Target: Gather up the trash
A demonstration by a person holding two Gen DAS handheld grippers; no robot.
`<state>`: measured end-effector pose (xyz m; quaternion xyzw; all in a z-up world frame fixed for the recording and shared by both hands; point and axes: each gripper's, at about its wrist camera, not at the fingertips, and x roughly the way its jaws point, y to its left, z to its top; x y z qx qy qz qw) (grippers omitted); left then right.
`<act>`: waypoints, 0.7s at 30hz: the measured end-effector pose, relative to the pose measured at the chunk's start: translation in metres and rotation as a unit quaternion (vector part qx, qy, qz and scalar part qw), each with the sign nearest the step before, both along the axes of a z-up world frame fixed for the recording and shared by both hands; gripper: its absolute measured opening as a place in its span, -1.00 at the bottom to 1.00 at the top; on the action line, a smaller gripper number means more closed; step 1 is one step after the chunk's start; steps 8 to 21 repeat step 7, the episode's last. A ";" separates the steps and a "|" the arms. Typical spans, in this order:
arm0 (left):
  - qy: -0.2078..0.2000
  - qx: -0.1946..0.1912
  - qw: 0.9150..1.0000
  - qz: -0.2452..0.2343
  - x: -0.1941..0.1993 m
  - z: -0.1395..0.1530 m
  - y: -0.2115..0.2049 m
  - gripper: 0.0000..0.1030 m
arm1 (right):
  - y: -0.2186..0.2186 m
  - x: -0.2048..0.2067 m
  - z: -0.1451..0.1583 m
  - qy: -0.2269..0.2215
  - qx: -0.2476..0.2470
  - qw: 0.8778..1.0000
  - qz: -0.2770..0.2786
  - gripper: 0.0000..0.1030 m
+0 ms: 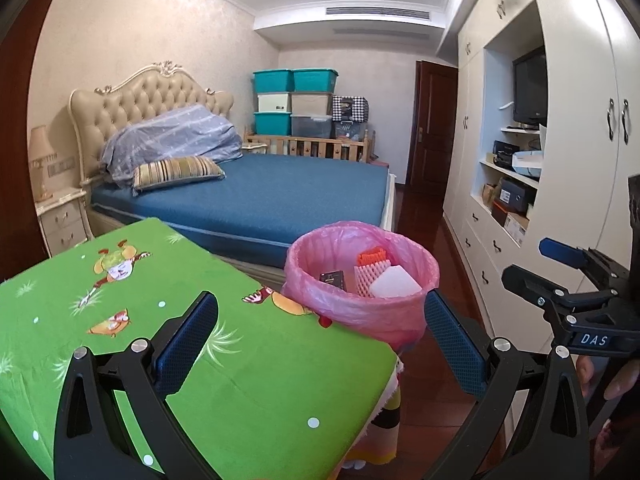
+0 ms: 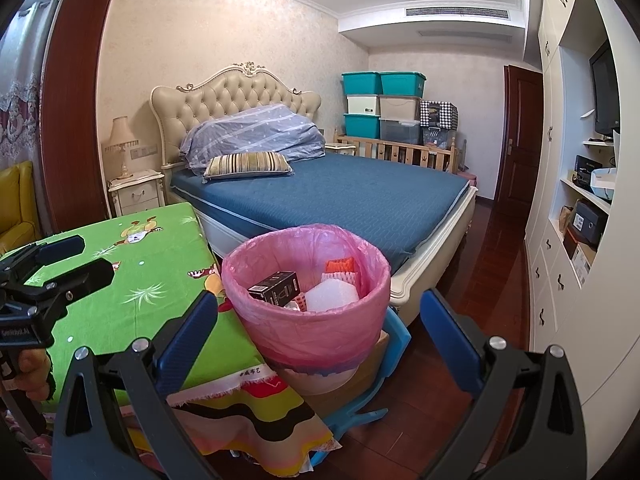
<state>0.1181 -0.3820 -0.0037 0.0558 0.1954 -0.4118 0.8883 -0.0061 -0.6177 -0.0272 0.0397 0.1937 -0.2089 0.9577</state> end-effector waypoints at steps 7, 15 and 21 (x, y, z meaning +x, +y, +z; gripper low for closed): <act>0.003 0.020 0.999 0.049 0.019 0.007 0.048 0.88 | 0.024 0.032 -0.001 0.010 0.005 0.999 0.048 0.91; 0.003 0.020 0.999 0.049 0.019 0.007 0.048 0.88 | 0.024 0.032 -0.001 0.010 0.005 0.999 0.048 0.91; 0.003 0.020 0.999 0.049 0.019 0.007 0.048 0.88 | 0.024 0.032 -0.001 0.010 0.005 0.999 0.048 0.91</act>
